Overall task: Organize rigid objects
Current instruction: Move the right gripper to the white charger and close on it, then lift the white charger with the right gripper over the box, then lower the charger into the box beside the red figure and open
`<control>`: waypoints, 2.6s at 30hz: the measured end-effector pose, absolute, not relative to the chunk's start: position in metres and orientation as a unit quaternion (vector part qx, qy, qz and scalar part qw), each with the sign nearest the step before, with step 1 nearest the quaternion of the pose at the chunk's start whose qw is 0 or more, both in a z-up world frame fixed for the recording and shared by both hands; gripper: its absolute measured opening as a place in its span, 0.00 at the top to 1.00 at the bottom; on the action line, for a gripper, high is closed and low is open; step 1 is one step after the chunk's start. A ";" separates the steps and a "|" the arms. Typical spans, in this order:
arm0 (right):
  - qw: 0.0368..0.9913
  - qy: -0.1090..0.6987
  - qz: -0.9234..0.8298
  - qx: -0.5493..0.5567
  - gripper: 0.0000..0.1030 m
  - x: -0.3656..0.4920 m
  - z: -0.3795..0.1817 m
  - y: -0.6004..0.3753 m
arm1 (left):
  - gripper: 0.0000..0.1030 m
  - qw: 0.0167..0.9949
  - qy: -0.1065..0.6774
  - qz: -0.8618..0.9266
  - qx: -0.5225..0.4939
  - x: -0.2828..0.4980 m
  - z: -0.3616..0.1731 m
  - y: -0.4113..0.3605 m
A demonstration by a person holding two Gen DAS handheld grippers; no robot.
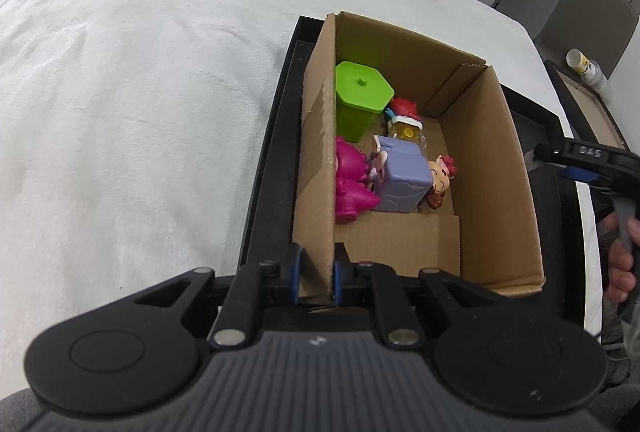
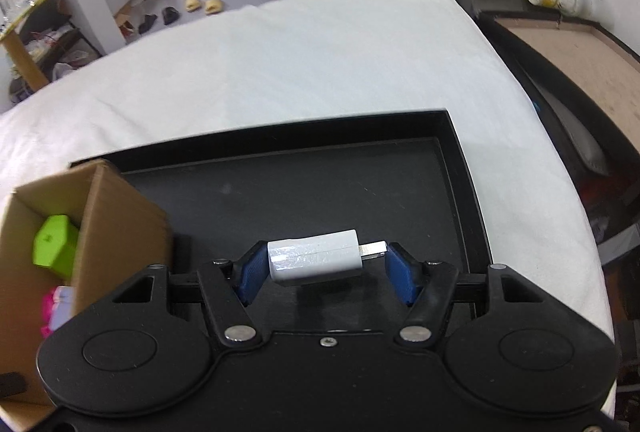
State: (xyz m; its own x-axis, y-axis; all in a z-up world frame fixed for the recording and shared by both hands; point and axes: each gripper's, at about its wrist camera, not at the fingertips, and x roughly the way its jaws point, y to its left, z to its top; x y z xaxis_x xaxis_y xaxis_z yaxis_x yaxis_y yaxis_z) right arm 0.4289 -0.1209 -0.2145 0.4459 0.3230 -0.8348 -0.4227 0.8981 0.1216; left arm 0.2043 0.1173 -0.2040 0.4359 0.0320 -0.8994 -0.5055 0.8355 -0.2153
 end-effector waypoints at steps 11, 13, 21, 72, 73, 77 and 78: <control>0.846 0.459 0.266 -0.049 0.41 0.417 -0.184 -0.123 | 0.86 0.812 0.506 0.183 -0.226 0.205 -0.202 0.112; 0.845 0.454 0.277 -0.048 0.41 0.414 -0.178 -0.122 | 0.86 0.812 0.506 0.185 -0.224 0.205 -0.201 0.111; 0.849 0.431 0.301 -0.046 0.41 0.404 -0.156 -0.125 | 0.86 0.812 0.508 0.190 -0.218 0.206 -0.200 0.108; 0.847 0.350 0.365 -0.162 0.40 0.348 -0.154 -0.018 | 0.86 0.819 0.500 0.151 -0.239 0.198 -0.200 0.121; 0.847 0.352 0.361 -0.169 0.39 0.349 -0.156 -0.017 | 0.86 0.819 0.500 0.150 -0.240 0.199 -0.200 0.121; 0.848 0.349 0.361 -0.168 0.35 0.347 -0.154 -0.020 | 0.86 0.818 0.501 0.152 -0.239 0.199 -0.202 0.121; 0.849 0.350 0.360 -0.166 0.35 0.347 -0.153 -0.021 | 0.85 0.818 0.501 0.152 -0.240 0.199 -0.202 0.121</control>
State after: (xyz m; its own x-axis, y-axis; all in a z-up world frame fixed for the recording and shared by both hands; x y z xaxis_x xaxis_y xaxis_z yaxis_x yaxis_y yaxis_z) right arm 0.3473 -0.0209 -0.1530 0.4957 0.4951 -0.7136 -0.7276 0.6853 -0.0300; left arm 0.1990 0.1211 -0.2021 0.4526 0.0084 -0.8917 -0.4886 0.8389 -0.2401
